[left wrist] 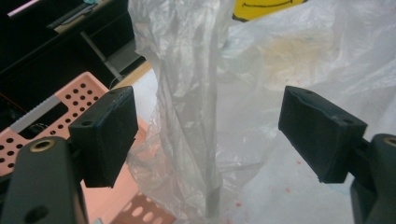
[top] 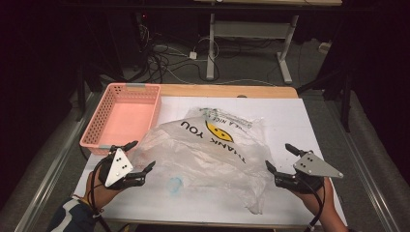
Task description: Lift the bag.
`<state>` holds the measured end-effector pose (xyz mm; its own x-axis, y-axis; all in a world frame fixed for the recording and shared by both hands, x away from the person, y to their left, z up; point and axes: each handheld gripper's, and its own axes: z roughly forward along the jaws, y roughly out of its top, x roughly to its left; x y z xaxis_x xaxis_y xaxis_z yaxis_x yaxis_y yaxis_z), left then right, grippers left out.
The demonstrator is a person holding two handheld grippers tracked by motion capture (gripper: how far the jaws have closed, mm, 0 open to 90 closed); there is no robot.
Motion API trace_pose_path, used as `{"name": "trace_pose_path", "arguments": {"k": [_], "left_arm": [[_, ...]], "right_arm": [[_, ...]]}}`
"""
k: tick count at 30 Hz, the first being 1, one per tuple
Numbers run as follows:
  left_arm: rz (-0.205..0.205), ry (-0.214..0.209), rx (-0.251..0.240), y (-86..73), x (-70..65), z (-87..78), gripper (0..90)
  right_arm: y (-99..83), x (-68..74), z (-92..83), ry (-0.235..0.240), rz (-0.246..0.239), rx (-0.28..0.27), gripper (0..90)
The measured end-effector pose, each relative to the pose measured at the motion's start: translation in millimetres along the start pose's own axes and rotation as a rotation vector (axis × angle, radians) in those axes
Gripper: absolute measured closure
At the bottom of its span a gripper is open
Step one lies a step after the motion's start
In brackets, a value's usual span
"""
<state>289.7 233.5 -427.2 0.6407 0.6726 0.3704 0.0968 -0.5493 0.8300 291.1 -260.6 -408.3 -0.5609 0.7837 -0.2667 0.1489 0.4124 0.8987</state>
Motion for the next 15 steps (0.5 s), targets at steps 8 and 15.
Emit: {"name": "trace_pose_path", "arguments": {"k": [8, 15], "left_arm": [[-0.005, -0.002, 0.016, -14.3, -6.6, 0.2, 19.4], [-0.017, 0.000, 0.061, -31.9, -11.3, -0.4, 19.4]], "right_arm": [[-13.2, 3.0, -0.2, 0.009, 0.010, 0.012, 21.3], [-28.3, 6.0, 1.9, 0.024, 0.025, 0.037, 20.7]]}}
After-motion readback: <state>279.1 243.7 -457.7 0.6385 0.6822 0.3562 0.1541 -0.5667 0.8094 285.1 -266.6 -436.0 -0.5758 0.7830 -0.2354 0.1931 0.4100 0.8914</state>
